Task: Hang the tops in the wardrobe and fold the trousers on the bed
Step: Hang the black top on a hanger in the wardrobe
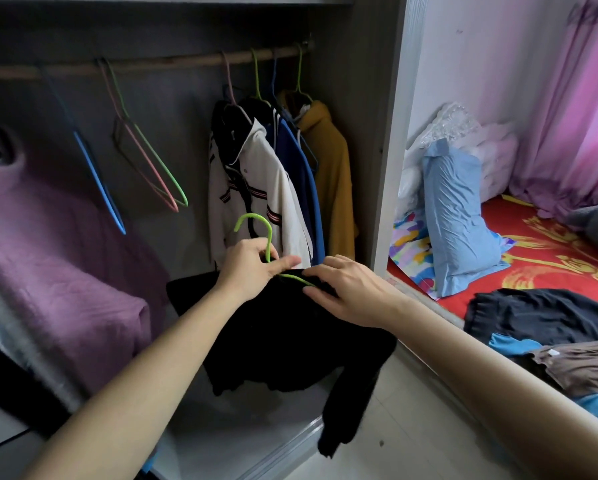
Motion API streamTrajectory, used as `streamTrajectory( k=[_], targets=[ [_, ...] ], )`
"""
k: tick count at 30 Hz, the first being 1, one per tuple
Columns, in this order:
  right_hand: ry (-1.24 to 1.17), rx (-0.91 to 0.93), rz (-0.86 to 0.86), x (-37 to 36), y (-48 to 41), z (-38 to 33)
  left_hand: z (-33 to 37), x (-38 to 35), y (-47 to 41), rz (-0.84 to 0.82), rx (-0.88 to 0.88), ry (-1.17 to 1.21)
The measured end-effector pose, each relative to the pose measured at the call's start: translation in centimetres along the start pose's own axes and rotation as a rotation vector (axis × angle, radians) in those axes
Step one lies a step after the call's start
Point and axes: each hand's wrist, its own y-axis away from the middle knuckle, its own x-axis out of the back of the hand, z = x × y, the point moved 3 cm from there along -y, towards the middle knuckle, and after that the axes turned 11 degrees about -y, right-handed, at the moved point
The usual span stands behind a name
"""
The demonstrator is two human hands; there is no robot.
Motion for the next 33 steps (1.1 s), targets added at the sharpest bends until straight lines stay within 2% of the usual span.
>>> streamTrajectory(
  k=[4, 5, 6, 9, 11, 14, 19, 22, 27, 29, 31, 33],
  targets=[
    [0.045, 0.009, -0.055, 0.5, -0.9, 0.8, -0.3, 0.2, 1.0, -0.479, -0.036, 0.303],
    [0.054, 0.016, -0.039, 0.9, -0.8, 1.2, -0.7, 0.5, 1.2, -0.55, -0.053, 0.358],
    [0.069, 0.022, -0.006, 1.4, -0.7, 1.8, -1.3, 0.7, 1.3, -0.549, -0.048, 0.415],
    [0.15, 0.0, 0.069, 2.2, 0.0, 3.9, -3.1, 2.1, 0.9, -0.266, 0.055, 0.572],
    [0.191, -0.054, -0.009, 1.9, 0.4, 5.1, -3.8, 2.8, 0.4, -0.132, 0.086, 0.679],
    [0.231, -0.076, -0.073, 1.5, 0.4, 5.4, -3.5, 2.9, 0.3, -0.139, 0.046, 0.688],
    [-0.018, -0.046, 0.264, 2.7, -0.2, 4.3, -4.3, 3.9, 0.1, -0.117, 0.058, 0.722],
    [-0.211, -0.093, 0.364, 3.2, -1.2, 3.4, -4.7, 4.4, 0.2, -0.043, 0.03, 0.631],
    [-0.231, -0.119, 0.391, 3.0, -2.7, 1.5, -4.3, 4.7, 1.0, 0.093, -0.176, 0.027],
    [-0.213, -0.133, 0.387, 2.7, -3.0, 1.2, -4.5, 5.1, 1.0, 0.181, -0.248, -0.092],
    [-0.191, -0.145, 0.396, 2.5, -3.3, 1.2, -4.8, 5.3, 0.8, 0.22, -0.31, -0.04],
    [-0.19, -0.16, 0.363, 2.1, -3.5, 1.4, -5.3, 5.7, 0.5, 0.182, -0.253, 0.21]
  ],
)
